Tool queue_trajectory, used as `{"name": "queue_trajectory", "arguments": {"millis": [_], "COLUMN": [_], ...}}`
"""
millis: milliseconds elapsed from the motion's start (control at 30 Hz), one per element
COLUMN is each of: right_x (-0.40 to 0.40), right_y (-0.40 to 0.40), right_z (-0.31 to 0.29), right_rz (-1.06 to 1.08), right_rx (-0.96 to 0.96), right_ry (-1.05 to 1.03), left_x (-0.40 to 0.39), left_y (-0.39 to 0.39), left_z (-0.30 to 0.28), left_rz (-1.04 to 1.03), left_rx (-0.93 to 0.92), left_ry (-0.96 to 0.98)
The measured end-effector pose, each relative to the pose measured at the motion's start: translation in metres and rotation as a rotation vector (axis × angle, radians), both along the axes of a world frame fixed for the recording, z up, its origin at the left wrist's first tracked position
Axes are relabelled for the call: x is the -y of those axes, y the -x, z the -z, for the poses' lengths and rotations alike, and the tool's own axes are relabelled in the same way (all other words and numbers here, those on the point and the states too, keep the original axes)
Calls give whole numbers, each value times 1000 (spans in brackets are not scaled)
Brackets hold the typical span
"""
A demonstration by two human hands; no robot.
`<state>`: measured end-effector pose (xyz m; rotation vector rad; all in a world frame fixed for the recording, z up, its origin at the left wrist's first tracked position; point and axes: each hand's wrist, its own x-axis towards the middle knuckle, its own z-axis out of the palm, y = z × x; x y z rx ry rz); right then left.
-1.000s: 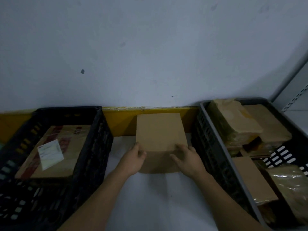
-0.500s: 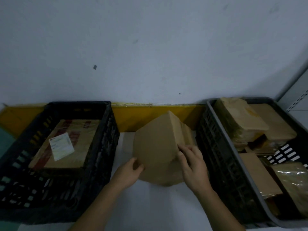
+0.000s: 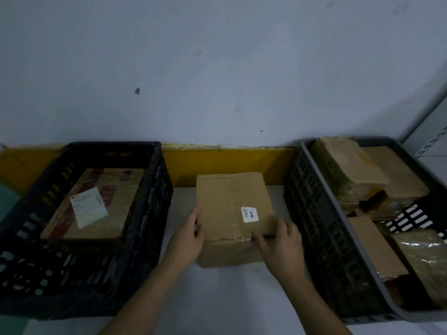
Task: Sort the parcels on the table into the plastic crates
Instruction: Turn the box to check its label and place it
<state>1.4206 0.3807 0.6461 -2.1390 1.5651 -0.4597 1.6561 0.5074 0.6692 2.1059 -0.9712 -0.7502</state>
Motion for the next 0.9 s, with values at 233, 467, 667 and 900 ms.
{"name": "queue_trajectory", "arguments": {"millis": [233,467,667,900], "right_x": [3,-8,-27,-20], "right_y": [10,0,-34,-26], "right_z": [2,-30,-36,-15], "right_rz": [22,0,-321,-443], "right_rx": [202,331,263,209], "right_ry": [-197,38,228,280], "left_x": [-7,-3,14,31], "left_y": [6,2,12,2], "left_z": [22,27,-2,-10], "left_rz": [6,66,58,-4], "left_rx": [18,38,-27,-71], "left_ry": [-14,-61,75,-36]}}
